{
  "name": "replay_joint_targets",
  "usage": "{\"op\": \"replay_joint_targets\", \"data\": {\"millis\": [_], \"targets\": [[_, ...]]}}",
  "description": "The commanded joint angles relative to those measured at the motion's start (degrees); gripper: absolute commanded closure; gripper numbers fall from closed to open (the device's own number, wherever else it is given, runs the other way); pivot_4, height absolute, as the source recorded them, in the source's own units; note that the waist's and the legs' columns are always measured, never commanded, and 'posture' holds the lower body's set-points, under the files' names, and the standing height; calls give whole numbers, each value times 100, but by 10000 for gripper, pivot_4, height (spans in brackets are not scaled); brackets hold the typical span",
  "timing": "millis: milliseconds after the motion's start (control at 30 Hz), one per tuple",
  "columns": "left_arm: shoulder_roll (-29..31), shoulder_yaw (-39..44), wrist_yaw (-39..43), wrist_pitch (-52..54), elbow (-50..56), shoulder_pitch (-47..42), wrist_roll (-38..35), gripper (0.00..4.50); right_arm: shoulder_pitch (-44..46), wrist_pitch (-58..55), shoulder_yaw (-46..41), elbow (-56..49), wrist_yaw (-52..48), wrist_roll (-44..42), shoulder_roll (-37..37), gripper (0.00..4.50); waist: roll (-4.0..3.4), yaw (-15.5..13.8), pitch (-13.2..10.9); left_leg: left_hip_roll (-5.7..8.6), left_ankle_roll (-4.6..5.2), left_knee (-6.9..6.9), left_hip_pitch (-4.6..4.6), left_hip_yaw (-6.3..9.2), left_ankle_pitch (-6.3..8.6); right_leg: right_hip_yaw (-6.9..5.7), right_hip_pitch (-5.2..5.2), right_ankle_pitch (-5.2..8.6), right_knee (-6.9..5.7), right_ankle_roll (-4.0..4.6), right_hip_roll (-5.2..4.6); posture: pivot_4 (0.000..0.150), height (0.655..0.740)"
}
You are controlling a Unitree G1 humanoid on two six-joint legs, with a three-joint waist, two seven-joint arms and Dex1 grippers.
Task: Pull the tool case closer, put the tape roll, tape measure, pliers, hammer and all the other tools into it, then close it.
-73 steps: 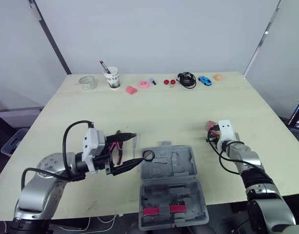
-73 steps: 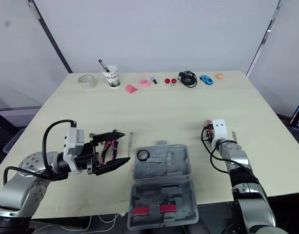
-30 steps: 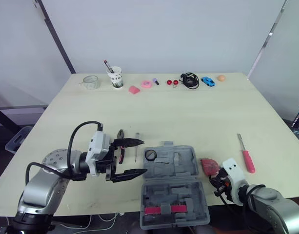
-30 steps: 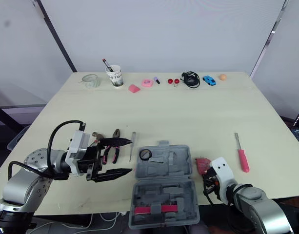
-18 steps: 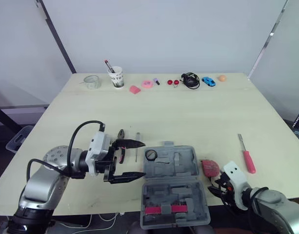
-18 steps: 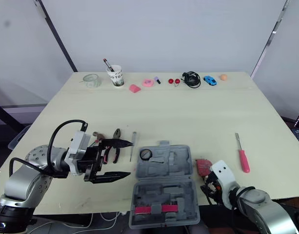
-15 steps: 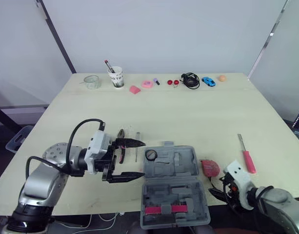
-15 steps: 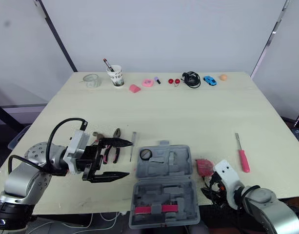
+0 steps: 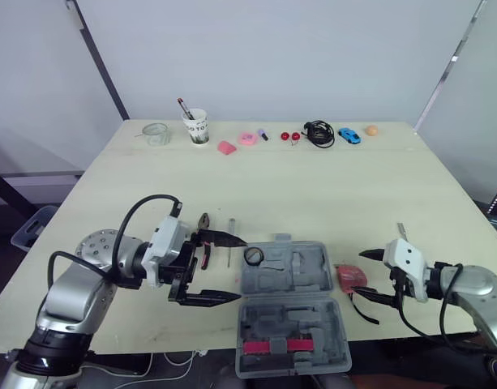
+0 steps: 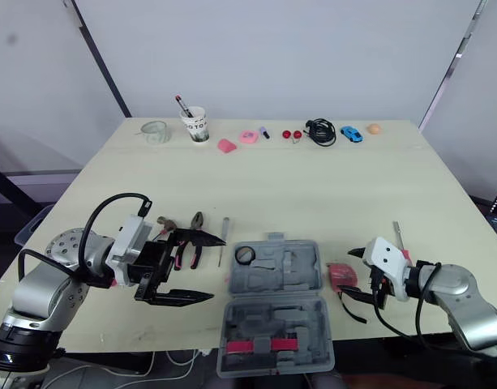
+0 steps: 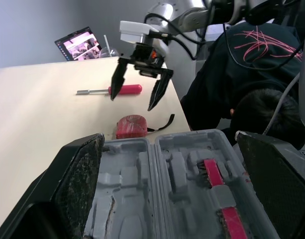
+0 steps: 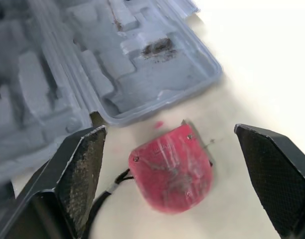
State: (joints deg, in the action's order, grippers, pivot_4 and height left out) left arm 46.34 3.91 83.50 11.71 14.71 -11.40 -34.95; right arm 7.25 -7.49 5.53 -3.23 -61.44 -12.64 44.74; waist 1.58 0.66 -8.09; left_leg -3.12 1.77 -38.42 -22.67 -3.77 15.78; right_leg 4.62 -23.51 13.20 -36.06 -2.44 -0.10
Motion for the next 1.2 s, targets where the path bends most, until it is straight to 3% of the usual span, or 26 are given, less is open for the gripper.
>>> {"op": "replay_joint_targets", "data": {"millis": [33,267,500,600,1167,1200], "targets": [[26,56,-49,-67,167,-21,-16,0,487,716,263,767,-604,138,-79,1634,-1,-2,-1,0,0,0,0,3,0,0,0,1,-2,-1,1,1500,7400],[54,122,-196,-21,365,121,-80,0,1263,1638,613,2382,-1155,559,-255,1634,-9,-3,-5,-1,0,-1,5,-5,0,6,-1,2,-14,0,2,1500,7400],[74,121,-293,2,442,154,-80,0,1812,2068,863,3447,-1085,1123,-430,1634,-11,10,-5,-7,0,-2,13,-23,0,15,0,4,-32,-3,1,1500,7400],[54,96,-334,25,483,154,-93,0,1948,2111,832,3686,-1078,1123,-568,1634,-11,10,-6,-13,-2,-4,-4,-39,-2,48,2,38,-69,-36,-6,1500,7400],[59,96,-266,-207,328,297,-7,0,2116,2312,910,4066,-1221,1306,-796,1634,-12,20,-3,-15,-2,-5,9,-53,-2,60,2,49,-79,-16,-4,1500,7400],[63,99,-267,-209,328,301,-8,0,2116,2312,911,4089,-1199,1329,-791,6653,-12,20,-3,-15,-2,-5,9,-54,-2,60,2,49,-79,-16,-4,1500,7400]]}}
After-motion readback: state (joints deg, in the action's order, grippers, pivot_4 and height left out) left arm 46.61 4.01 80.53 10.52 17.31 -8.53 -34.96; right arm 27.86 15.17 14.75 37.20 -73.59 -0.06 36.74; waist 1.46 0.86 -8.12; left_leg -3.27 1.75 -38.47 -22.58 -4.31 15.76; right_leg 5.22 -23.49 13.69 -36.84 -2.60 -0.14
